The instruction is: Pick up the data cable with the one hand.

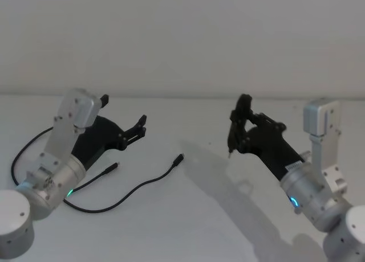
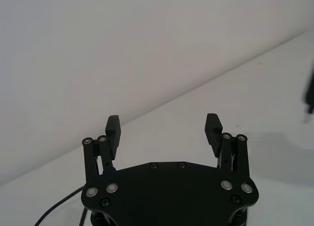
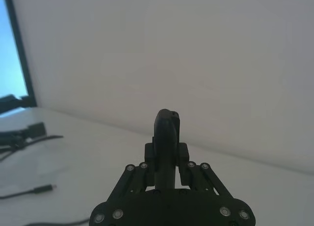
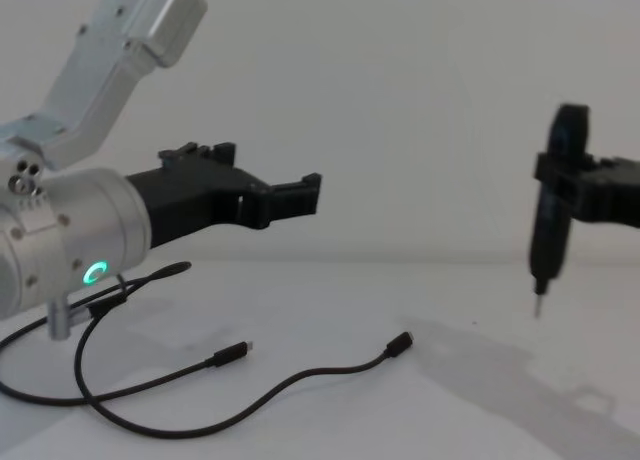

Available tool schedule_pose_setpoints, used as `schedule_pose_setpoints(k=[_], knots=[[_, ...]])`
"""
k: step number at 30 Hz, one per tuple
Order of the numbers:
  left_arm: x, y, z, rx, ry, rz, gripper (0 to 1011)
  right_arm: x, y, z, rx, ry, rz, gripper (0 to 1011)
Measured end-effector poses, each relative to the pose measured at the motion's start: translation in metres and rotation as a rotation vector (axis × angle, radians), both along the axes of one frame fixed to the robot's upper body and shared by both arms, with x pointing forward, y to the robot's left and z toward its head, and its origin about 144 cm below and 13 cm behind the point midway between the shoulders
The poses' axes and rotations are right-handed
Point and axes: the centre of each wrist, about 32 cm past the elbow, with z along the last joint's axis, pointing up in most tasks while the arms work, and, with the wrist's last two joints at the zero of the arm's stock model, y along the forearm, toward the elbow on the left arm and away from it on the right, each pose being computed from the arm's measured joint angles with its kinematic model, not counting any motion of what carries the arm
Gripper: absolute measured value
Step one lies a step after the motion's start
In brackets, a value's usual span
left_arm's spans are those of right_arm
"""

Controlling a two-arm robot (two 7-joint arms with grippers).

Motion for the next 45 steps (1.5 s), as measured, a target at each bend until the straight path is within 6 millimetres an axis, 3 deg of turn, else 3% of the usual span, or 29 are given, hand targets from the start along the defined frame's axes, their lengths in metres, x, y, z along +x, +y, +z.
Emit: schedule_pose_setpoints(k=[10, 18, 33, 45], knots=[[0.011, 0.004, 0.015, 0.018, 0.063, -0.123, 1001, 0.04, 0.013, 0.007, 0.027, -0.057, 0.098, 275], [0.016, 0.015, 0.027, 0.072, 0.156, -0.207, 1001, 0.061, 0.023, 0.011, 0.039, -0.086, 0.128, 275], [0.026, 0.025, 0.038, 0.164, 0.291, -0.298, 1000, 0.078, 0.031, 0.014, 0.045, -0.104, 0.15, 275], [0.038, 0.02, 0.029, 0.205, 0.379, -0.346, 1001, 0.084, 0.035, 0.013, 0.05, -0.103, 0.168, 274]])
